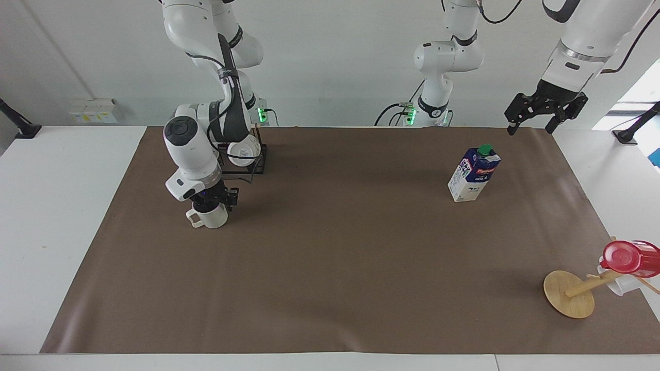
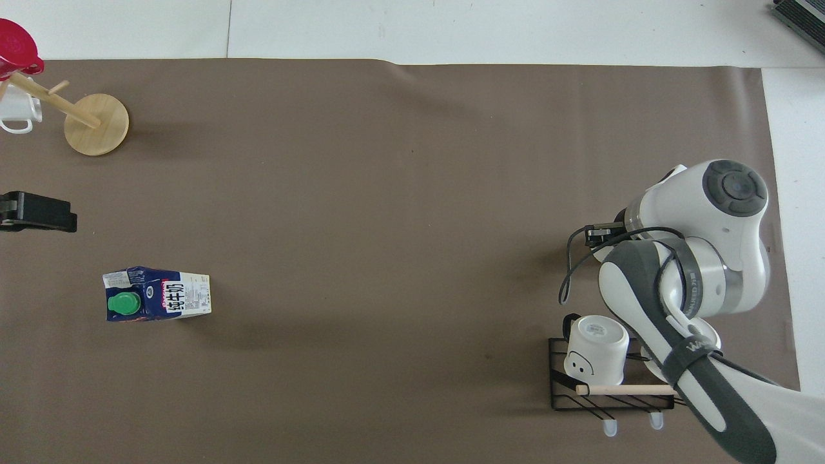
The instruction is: Place cup and milk on table
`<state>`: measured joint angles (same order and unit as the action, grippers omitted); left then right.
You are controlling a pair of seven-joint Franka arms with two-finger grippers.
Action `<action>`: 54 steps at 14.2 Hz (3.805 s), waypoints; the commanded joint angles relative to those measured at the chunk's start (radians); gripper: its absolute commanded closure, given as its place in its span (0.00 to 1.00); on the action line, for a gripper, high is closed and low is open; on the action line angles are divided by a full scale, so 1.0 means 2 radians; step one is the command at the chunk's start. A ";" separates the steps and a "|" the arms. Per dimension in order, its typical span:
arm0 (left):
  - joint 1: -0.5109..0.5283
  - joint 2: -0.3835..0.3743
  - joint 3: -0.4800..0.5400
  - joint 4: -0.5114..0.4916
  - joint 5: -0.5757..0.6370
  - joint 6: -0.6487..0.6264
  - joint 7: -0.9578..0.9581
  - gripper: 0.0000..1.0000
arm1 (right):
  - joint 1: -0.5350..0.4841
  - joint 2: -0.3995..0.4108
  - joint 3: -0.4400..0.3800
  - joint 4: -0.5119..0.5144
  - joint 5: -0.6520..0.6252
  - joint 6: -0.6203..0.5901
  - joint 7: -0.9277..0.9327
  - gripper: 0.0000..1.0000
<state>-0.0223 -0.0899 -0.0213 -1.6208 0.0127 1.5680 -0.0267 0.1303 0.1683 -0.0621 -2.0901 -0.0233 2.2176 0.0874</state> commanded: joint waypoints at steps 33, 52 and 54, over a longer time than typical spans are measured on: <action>-0.013 -0.045 0.005 -0.062 0.000 -0.005 0.006 0.00 | 0.207 0.025 0.003 0.152 -0.007 -0.071 0.330 1.00; -0.006 -0.075 0.005 -0.140 -0.002 0.040 0.060 0.00 | 0.282 0.099 0.006 0.165 0.001 -0.039 0.374 1.00; -0.006 -0.079 0.007 -0.158 -0.002 0.053 0.061 0.00 | 0.282 0.099 0.006 0.165 0.001 -0.039 0.364 1.00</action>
<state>-0.0335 -0.2011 -0.0164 -1.8614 0.0127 1.6229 0.0763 0.6927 0.3682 -0.0502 -1.7555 -0.0202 2.1276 0.8524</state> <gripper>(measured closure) 0.000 0.960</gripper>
